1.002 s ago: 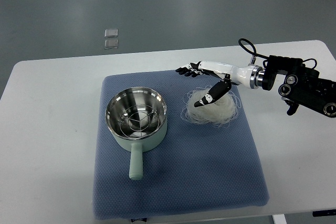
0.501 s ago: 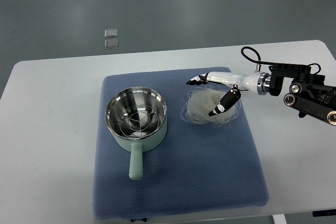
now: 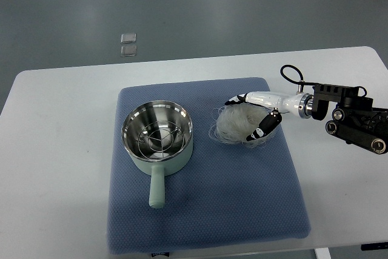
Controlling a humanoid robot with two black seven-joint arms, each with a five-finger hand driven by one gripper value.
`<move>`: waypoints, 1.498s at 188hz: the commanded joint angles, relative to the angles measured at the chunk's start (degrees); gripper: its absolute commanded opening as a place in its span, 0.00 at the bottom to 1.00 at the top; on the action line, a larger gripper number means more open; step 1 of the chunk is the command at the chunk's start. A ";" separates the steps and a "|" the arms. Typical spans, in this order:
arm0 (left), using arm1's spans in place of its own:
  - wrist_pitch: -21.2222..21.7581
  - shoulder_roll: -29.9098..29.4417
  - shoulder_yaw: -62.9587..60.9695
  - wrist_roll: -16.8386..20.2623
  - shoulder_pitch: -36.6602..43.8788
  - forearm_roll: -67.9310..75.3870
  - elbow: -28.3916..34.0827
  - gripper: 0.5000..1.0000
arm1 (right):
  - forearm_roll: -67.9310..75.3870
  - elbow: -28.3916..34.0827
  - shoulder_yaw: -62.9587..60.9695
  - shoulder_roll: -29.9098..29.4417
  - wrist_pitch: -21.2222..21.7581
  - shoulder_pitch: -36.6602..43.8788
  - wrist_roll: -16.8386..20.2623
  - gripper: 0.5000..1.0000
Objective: Put vermicelli into pot with right hand
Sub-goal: 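Lift the grasped vermicelli up off the mat with the right hand, then carry the vermicelli over the steel pot and lower it in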
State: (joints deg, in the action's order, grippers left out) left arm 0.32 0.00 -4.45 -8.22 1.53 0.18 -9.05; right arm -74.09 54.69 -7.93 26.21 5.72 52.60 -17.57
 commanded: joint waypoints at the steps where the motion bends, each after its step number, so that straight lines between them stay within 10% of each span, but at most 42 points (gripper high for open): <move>1: 0.03 0.00 -0.03 -0.04 -0.03 0.00 0.00 1.00 | 0.00 -0.37 0.02 -0.02 -0.18 0.05 0.17 0.82; 25: 0.03 0.00 -0.03 0.05 -0.03 0.00 0.00 1.00 | -0.09 -0.81 0.02 -0.02 -0.62 -0.30 0.17 0.69; 61: -0.06 0.00 -0.03 0.05 -0.03 0.00 0.00 1.00 | -0.09 -0.90 0.11 -0.02 -0.54 -0.56 0.17 0.01; 281: 0.03 0.00 -0.03 -0.04 -0.03 0.00 0.00 1.00 | 5.27 7.72 -13.43 -1.16 -6.34 3.92 -1.68 0.00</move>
State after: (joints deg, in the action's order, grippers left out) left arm 0.32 0.00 -4.47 -8.23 1.54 0.18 -9.05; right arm -68.85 60.36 -18.49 25.72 -0.62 56.22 -19.24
